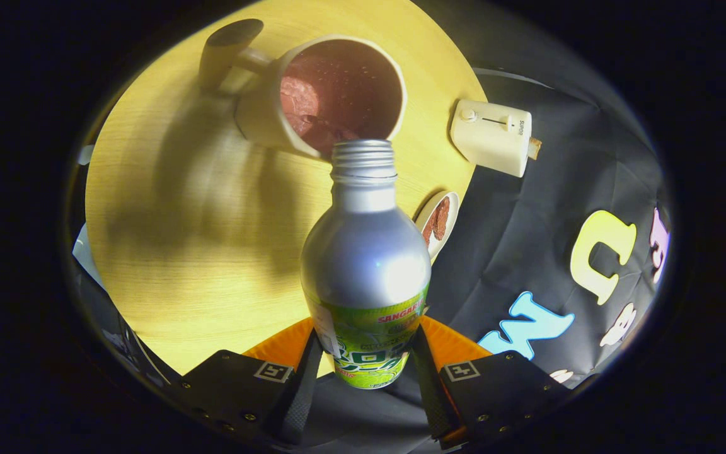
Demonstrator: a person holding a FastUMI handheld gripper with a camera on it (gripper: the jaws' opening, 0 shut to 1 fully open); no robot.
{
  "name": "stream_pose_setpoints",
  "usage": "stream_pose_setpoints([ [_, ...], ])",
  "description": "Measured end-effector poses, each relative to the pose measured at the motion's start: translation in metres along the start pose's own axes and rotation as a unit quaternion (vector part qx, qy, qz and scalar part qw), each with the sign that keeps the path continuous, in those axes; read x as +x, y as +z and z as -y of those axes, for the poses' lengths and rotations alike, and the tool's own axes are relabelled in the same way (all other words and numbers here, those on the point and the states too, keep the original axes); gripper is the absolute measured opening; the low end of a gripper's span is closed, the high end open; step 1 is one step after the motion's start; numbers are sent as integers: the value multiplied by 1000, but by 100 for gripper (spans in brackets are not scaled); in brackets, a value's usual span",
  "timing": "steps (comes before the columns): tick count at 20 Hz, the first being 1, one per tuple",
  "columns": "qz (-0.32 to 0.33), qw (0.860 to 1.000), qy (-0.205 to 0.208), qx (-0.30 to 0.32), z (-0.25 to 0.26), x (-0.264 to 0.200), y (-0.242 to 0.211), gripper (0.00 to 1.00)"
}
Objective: Take the bottle from table, then pour the juice into the cup, finally place the bottle on the coaster
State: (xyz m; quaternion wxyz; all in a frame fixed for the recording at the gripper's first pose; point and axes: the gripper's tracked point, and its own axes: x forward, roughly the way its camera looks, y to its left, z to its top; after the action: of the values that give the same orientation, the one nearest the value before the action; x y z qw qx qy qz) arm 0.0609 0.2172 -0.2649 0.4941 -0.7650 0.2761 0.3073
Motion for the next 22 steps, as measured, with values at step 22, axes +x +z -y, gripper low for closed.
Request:
stream_pose_setpoints([
  [22,-22,999,-11,-34,11,-7,-4,72],
])
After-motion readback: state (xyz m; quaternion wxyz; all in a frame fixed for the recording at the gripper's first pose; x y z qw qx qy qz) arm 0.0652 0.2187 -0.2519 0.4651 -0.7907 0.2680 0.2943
